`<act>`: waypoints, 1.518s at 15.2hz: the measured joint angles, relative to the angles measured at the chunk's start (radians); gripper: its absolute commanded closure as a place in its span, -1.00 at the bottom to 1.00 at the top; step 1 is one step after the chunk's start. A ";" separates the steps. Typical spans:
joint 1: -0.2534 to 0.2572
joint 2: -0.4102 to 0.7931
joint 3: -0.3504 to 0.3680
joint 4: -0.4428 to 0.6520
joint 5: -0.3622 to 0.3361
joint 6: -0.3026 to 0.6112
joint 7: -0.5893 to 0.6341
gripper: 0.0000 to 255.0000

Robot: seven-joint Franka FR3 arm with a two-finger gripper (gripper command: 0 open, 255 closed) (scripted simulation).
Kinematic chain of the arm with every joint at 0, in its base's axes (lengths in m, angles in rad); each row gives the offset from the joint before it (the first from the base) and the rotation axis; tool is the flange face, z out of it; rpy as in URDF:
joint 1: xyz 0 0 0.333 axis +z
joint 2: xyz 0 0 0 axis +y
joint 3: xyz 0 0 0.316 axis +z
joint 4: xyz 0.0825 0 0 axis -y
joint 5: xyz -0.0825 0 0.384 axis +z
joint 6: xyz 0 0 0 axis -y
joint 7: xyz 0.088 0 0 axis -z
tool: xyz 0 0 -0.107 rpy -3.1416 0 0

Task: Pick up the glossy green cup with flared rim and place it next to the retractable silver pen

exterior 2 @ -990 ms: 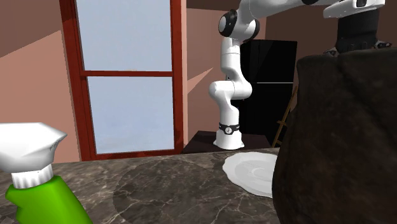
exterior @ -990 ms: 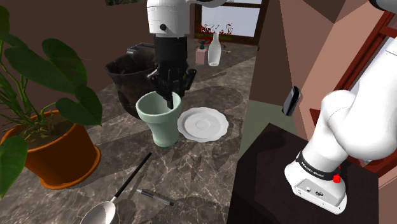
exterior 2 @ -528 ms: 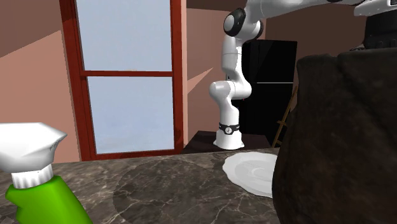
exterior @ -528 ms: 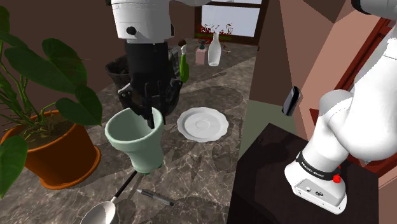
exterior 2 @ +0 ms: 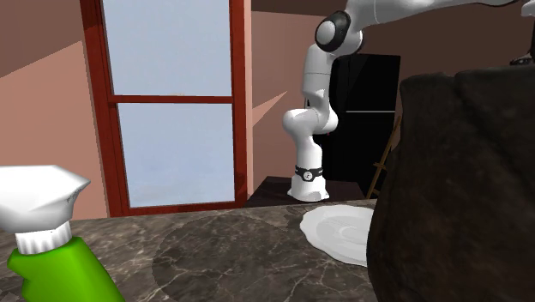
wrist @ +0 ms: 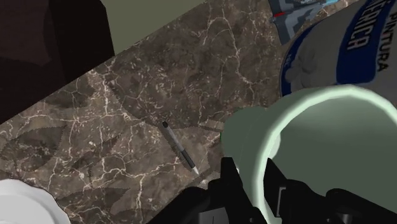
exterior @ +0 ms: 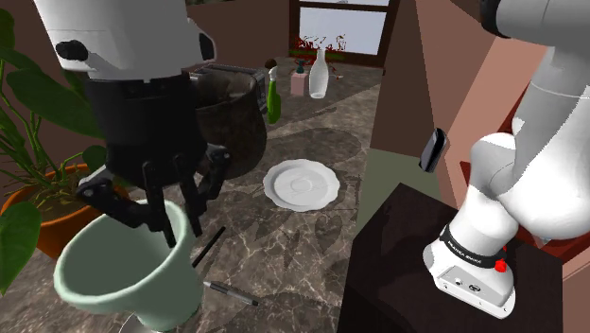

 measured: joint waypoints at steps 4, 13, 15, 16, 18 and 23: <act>0.071 0.117 0.028 0.165 -0.054 -0.041 0.097 1.00; 0.105 0.166 0.036 0.149 -0.076 0.026 0.134 1.00; 0.103 0.164 0.036 0.118 -0.075 0.054 0.131 1.00; 0.102 0.165 0.035 0.103 -0.075 0.070 0.128 1.00; 0.099 0.161 0.034 0.073 -0.072 0.095 0.123 1.00; 0.096 0.163 0.033 0.009 -0.071 0.161 0.115 1.00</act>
